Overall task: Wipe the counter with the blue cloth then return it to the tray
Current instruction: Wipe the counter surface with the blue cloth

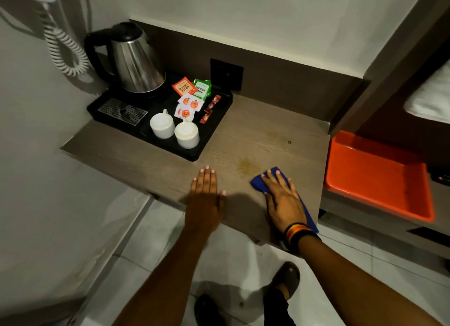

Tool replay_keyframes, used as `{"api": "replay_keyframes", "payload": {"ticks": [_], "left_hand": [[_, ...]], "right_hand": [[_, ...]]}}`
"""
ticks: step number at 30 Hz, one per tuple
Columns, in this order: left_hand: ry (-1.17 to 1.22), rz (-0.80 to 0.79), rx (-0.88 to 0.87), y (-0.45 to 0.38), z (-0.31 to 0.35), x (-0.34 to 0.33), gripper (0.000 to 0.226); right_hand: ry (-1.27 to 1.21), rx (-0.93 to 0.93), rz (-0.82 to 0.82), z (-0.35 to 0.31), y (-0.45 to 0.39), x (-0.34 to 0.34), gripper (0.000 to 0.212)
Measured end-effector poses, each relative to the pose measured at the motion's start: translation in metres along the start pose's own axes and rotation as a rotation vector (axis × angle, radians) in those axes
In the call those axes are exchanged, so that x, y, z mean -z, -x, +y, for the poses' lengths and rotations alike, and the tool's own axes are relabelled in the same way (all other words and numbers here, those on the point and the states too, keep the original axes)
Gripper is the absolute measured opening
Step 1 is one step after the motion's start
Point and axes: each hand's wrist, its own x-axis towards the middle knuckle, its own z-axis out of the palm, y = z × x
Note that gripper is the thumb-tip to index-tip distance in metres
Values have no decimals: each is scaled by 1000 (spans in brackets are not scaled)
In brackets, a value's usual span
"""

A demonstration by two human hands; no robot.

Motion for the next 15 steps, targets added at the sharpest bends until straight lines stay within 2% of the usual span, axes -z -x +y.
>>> {"api": "replay_keyframes", "payload": {"ticks": [3,6,8,15], "left_hand": [[6,2,3,-3,-3,-3,69],[31,-7,-2,-3,-4,0,67],[41,-6,-11,-2,-5,2,63],[6,48,-34,3,-9,-5,59]], "right_hand": [[-4,-9,-34,-26,-27,-8,55],[17,184,-103,-36,-1,-14,56],[-28,232,-105,-29,20,-9,54],[53,157,-126,-39,-13,-12,54]]}}
